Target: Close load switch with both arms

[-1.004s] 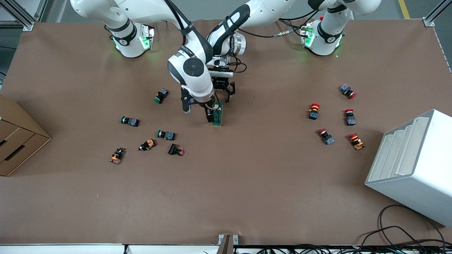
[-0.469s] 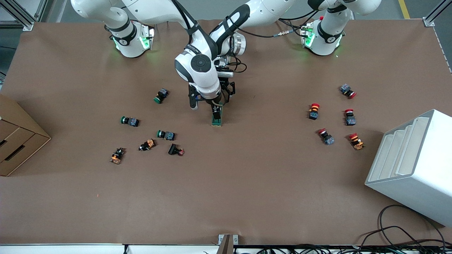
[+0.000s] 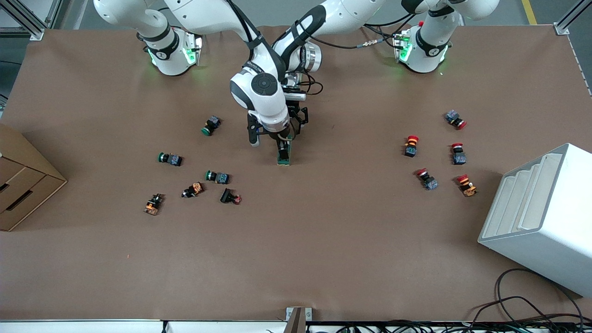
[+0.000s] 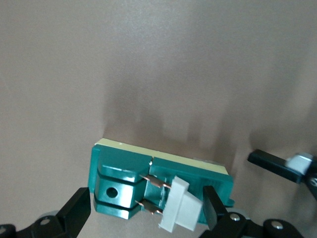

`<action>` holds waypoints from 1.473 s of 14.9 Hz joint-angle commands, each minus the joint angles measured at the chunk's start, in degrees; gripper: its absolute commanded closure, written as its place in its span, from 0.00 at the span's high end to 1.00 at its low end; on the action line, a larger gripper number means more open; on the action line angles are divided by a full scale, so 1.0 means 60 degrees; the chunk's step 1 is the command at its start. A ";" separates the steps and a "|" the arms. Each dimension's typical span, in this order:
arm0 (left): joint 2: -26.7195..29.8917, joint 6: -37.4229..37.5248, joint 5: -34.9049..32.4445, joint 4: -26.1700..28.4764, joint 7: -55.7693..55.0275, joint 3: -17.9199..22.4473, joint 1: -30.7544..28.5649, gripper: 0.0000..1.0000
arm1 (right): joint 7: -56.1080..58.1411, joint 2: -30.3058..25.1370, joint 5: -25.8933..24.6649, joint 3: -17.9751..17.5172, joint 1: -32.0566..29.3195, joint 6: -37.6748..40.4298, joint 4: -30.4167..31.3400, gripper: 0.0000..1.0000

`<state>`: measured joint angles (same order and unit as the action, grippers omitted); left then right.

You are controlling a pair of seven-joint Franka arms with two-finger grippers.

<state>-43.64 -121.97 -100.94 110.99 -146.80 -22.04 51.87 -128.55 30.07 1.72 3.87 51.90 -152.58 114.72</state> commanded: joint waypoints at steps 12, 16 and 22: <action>-0.0286 0.0055 -0.0110 -0.0201 -0.0435 0.0069 0.0203 0.98 | -0.0270 0.0218 -0.0213 0.0410 -0.0226 -0.0308 -0.0881 1.00; -0.0286 0.0054 -0.0110 -0.0216 -0.0391 0.0069 0.0189 0.98 | -0.0284 0.0525 -0.0213 0.0410 -0.0358 -0.0279 -0.1350 1.00; -0.0300 0.0054 -0.0110 -0.0246 -0.0377 0.0069 0.0189 0.98 | -0.0153 0.0803 -0.0257 0.0410 -0.0549 -0.0279 -0.1672 1.00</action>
<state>-43.73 -121.25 -100.94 110.90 -147.68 -21.97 52.25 -129.08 33.52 1.40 6.66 49.77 -154.05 106.38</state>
